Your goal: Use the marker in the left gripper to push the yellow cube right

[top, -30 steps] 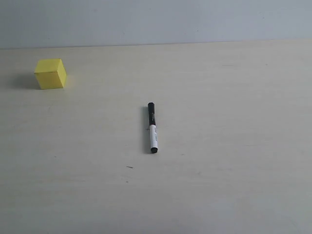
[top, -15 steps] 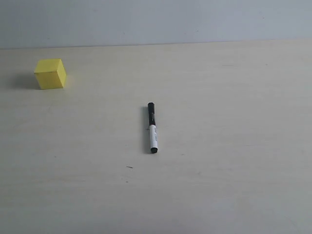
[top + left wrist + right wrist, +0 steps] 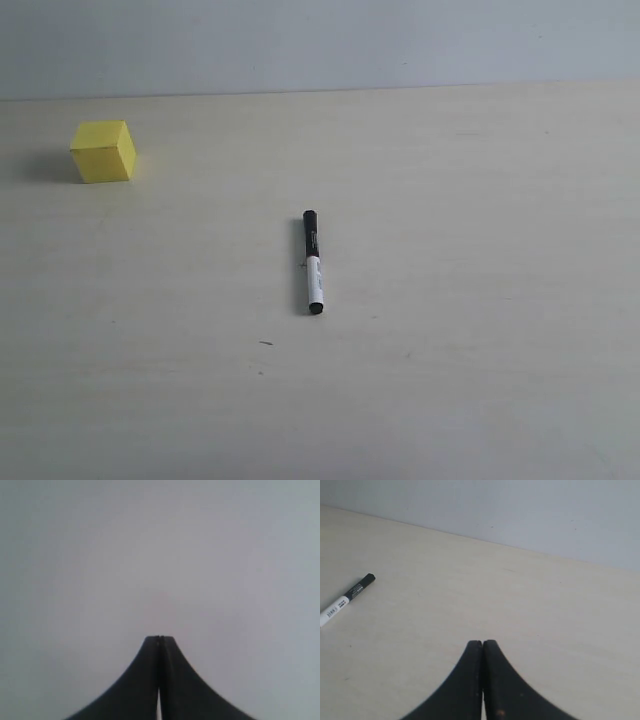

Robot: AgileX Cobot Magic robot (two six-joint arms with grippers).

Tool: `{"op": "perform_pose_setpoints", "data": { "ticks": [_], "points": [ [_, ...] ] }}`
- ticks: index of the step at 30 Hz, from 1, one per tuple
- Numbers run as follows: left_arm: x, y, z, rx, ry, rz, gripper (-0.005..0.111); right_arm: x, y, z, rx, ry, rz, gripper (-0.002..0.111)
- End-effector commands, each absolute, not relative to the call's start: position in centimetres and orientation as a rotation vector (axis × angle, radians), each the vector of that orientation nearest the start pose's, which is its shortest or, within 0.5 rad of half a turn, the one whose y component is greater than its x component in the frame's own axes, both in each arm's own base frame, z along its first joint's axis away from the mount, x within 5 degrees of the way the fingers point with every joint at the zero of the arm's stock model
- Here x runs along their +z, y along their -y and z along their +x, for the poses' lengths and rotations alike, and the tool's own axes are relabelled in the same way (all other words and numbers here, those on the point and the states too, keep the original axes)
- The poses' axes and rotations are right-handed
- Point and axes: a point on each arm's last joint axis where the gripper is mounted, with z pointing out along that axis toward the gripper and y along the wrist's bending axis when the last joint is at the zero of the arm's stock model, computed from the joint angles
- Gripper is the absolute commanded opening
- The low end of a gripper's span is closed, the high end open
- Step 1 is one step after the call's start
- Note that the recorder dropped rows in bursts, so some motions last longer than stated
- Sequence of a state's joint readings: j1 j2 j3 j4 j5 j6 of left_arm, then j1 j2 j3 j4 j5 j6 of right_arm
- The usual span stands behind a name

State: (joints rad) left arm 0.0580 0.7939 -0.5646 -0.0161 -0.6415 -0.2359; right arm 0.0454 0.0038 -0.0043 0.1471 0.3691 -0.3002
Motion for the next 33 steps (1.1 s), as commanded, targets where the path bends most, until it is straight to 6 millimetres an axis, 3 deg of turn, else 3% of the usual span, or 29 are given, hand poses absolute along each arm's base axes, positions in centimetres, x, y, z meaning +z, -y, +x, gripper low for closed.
{"op": "perform_pose_setpoints", "data": {
  "ticks": [1,2,4,7,8,15,19,23,27,33],
  "points": [
    [33.3,-1.4,25.6,-0.172,-1.594,-0.263,0.000,18.1,-0.7,5.3,-0.033,-1.821,-0.227,0.000],
    [31.2,-1.6,27.9,-0.173,-1.801,-0.326,0.000,18.1,-0.7,5.3,-0.033,-1.821,-0.227,0.000],
    [29.3,-1.0,30.2,-0.100,-2.093,-0.263,0.000,18.1,-0.7,5.3,-0.033,-1.821,-0.227,0.000],
    [28.6,1.7,31.5,-0.038,-2.413,-0.031,0.000,18.1,-0.7,5.3,-0.033,-1.821,-0.227,0.000],
    [29.0,3.7,31.6,-0.048,-2.511,0.061,0.000,18.1,-0.7,5.3,-0.033,-1.821,-0.227,0.000],
    [30.1,13.5,31.0,-0.139,-2.574,0.453,0.006,18.1,-0.7,5.3,-0.033,-1.821,-0.227,0.000],
    [29.6,19.5,30.6,-0.197,-2.563,0.625,0.022,18.1,-0.7,5.3,-0.033,-1.821,-0.227,0.000],
    [27.9,24.8,30.2,-0.233,-2.568,0.749,0.039,18.1,-0.7,5.3,-0.033,-1.821,-0.227,0.000],
    [25.3,28.1,30.7,-0.230,-2.631,0.740,0.045,18.1,-0.7,5.3,-0.033,-1.821,-0.227,0.000],
    [20.6,30.2,31.9,-0.197,-2.761,0.609,0.045,18.1,-0.7,5.3,-0.033,-1.821,-0.227,0.000]
  ]
}}
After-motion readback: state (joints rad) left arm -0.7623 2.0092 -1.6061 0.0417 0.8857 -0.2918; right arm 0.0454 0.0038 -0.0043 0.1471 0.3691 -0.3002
